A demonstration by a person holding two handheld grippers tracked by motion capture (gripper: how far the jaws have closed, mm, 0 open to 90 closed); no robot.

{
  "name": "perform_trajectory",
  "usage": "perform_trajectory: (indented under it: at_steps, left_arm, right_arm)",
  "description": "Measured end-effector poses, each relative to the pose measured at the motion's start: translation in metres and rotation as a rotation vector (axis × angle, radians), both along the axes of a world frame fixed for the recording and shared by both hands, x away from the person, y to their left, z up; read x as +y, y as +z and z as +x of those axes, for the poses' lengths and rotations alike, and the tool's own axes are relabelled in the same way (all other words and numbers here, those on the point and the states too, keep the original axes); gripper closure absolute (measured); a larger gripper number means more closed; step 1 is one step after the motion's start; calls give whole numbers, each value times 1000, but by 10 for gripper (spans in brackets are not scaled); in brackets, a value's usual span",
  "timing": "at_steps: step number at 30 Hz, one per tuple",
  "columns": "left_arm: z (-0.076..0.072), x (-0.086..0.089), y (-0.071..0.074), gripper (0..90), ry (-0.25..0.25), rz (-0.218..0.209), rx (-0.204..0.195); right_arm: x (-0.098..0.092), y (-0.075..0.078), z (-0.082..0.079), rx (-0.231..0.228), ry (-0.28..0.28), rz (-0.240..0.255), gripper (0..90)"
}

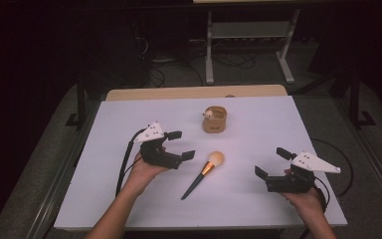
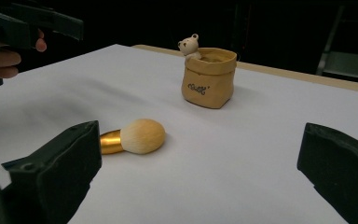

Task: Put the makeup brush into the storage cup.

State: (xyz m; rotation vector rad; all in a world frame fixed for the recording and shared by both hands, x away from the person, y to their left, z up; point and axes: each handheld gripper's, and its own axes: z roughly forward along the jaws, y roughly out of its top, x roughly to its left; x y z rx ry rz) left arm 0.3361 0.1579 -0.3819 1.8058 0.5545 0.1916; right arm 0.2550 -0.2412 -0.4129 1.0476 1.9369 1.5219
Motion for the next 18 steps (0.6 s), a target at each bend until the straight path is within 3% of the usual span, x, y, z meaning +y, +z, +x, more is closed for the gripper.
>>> perform_trajectory:
  at_steps: [18]
  left_arm:
    - [3, -13, 0, 105, -22, 6, 9]
  right_arm:
    - [0, 0, 0, -1, -1, 1, 0]
